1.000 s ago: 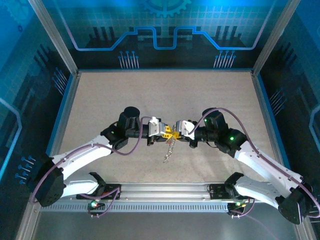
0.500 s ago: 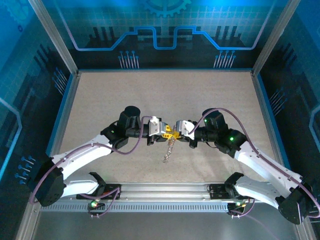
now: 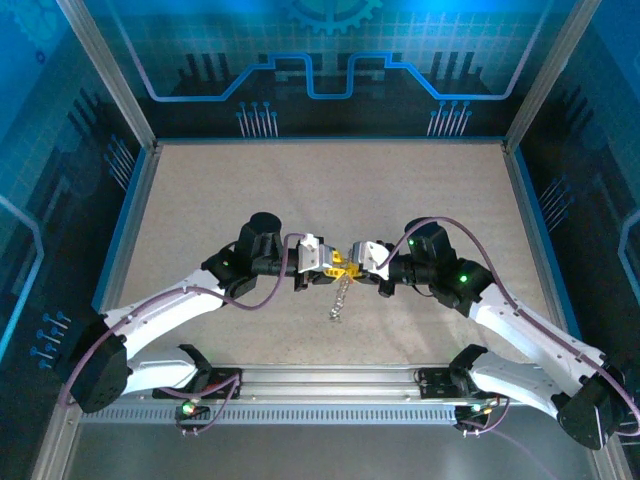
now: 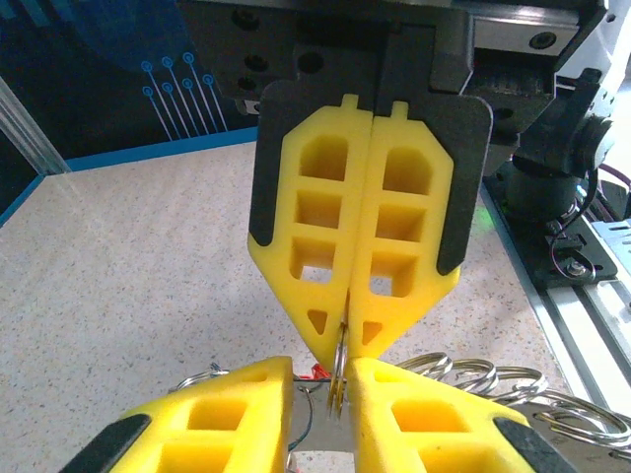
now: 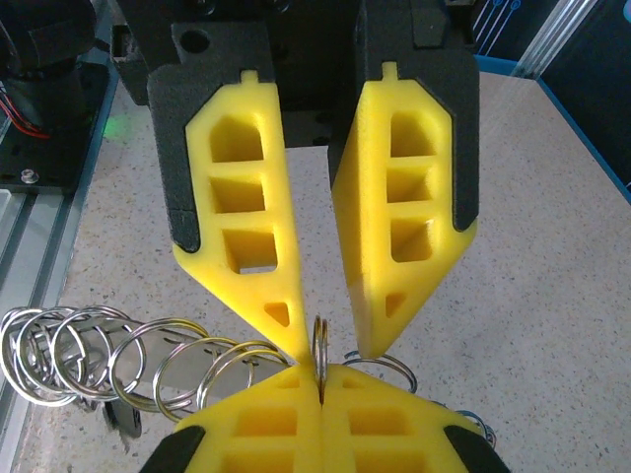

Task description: Put the keys on the keyring

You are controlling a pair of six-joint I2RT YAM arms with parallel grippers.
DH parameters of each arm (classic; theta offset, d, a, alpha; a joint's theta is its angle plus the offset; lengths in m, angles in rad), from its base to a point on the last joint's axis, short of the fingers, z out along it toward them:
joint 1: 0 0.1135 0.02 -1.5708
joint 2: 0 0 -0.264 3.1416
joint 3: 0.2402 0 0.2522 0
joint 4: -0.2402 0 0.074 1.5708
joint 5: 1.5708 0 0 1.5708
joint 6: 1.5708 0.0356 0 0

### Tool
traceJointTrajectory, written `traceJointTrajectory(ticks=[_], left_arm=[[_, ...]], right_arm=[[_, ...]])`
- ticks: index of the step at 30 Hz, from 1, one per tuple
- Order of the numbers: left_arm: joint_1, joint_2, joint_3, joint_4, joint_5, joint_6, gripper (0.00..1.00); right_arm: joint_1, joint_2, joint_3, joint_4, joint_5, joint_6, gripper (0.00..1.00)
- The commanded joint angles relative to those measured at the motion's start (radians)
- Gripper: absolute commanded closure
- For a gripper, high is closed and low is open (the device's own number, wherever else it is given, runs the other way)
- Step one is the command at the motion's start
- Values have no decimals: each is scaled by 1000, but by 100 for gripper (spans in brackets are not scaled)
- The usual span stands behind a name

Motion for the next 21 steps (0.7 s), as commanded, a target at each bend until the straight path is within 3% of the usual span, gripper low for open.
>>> traceJointTrajectory(ticks=[1,21], left_arm=[[-17,14,2,-12,2,19,76],[-18,-8,-58,92,8,-14,73]], right_arm=[[15,-28,5,81,-14,16,100],[3,-39,-9,110,4,39,100]])
